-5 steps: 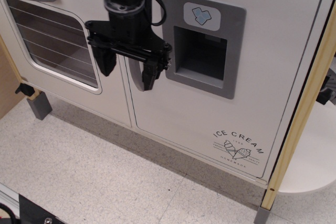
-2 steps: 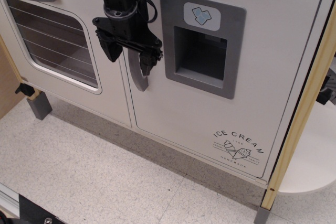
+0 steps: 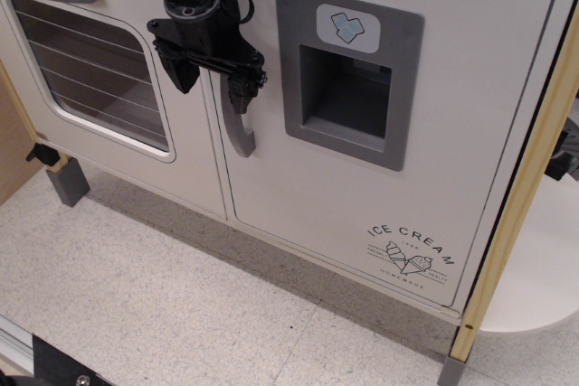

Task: Open fridge

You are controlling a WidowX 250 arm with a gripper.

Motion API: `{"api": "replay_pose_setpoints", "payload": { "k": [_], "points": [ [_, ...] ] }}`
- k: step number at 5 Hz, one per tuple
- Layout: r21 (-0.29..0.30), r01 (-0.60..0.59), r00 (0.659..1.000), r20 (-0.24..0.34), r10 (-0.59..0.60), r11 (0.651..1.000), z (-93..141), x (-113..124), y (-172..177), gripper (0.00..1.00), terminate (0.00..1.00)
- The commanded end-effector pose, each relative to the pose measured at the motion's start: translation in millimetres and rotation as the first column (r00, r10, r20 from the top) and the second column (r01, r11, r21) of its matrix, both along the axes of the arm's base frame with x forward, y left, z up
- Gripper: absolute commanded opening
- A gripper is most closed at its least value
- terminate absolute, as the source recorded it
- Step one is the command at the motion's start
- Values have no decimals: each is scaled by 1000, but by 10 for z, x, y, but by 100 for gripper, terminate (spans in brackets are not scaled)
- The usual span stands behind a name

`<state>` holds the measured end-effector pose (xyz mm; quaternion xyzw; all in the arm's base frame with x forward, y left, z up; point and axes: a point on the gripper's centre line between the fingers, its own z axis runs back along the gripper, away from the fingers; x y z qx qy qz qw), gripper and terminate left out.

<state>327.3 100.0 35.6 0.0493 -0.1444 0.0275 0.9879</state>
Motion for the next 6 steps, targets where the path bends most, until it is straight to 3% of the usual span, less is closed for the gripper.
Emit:
{"api": "replay_pose_setpoints", "payload": {
  "k": [1, 2, 4, 6],
  "points": [
    [16, 9, 998, 60, -10, 1000, 98, 133, 33, 100, 0],
    [6, 0, 998, 61, 0, 1000, 70, 158, 29, 0, 0],
    [10, 21, 998, 65, -21, 1000, 62, 77, -31, 0, 0],
    [5, 110, 993, 48, -110, 994, 116, -360, -185, 0, 0]
  ]
}}
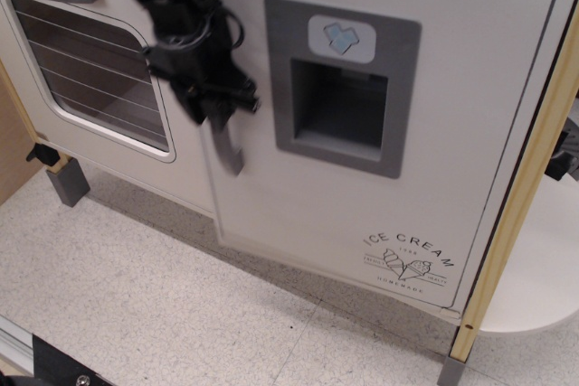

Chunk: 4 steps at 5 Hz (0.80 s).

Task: Open fridge

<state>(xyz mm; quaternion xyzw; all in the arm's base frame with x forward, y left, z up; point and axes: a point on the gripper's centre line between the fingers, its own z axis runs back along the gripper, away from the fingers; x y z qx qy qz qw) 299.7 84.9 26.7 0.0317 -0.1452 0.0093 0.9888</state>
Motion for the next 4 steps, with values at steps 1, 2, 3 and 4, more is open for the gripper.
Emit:
{"api": "replay_pose_setpoints", "payload": {
  "k": [1, 2, 3, 4],
  "points": [
    [43, 51, 997, 50, -53, 998, 212, -262, -73, 0, 0],
    [-3, 28, 1000, 2, -28, 1000, 257, -456, -118, 100, 0],
    [-37, 35, 997, -61, -37, 999, 288, -798, -78, 100, 0],
    [-48, 9, 990, -142, -16, 999, 260, -1116, 172, 100, 0]
  ]
}}
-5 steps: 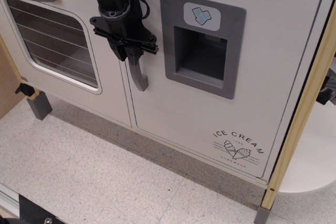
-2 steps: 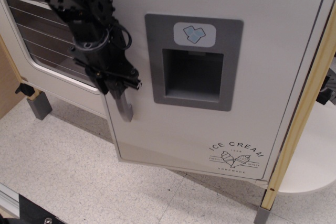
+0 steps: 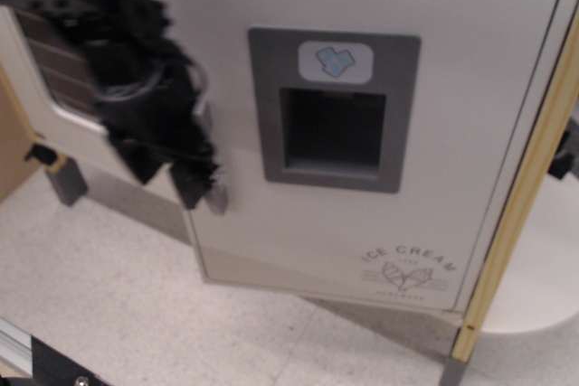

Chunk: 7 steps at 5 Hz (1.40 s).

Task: Open fridge

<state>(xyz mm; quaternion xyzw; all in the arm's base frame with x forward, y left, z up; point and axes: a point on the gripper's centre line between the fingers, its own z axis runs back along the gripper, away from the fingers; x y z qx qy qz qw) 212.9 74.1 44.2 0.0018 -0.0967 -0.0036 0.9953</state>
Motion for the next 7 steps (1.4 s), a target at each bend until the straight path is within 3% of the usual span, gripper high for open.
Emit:
{"api": "replay_pose_setpoints", "payload": {
  "k": [1, 2, 3, 6, 7],
  "points": [
    [9, -165, 982, -89, 165, 986, 43, -249, 687, 100, 0],
    [-28, -375, 924, -90, 371, 927, 72, -36, 972, 100, 0],
    [-41, -498, 867, -62, 495, 866, 126, 117, 1063, 100, 0],
    [-80, -695, 717, 10, 697, 715, 293, 420, 1171, 100, 0],
    [-83, -765, 639, 24, 769, 638, 340, 577, 1267, 100, 0]
  ]
}}
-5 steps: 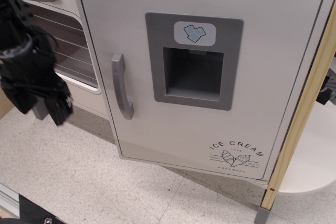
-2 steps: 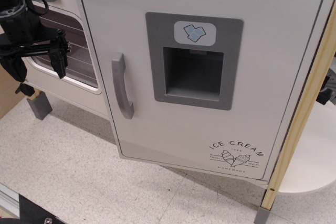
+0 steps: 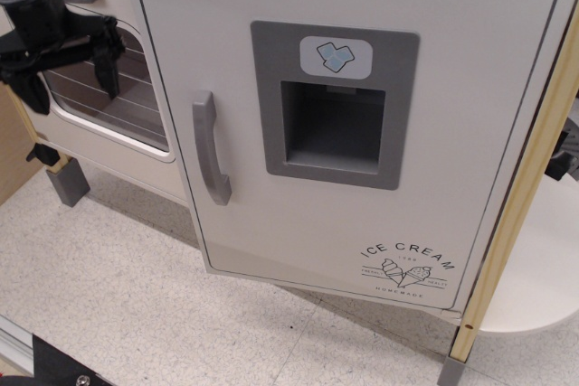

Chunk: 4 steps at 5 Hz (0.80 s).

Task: Open fridge

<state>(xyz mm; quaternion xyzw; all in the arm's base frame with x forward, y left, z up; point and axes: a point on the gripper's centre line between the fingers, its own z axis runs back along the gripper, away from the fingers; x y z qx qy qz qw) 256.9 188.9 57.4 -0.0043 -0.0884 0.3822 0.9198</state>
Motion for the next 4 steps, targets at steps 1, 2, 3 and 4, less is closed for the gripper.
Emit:
{"api": "replay_pose_setpoints", "payload": {
  "k": [1, 2, 3, 4],
  "points": [
    [27, -122, 991, 50, 121, 992, 214, 289, 123, 100, 0],
    [19, -63, 995, 81, 62, 998, 253, 336, 3, 100, 0],
    [-23, 51, 997, 59, -49, 998, 192, 239, -214, 100, 0],
    [-40, 146, 987, 69, -143, 988, 229, 65, -414, 100, 0]
  ]
}}
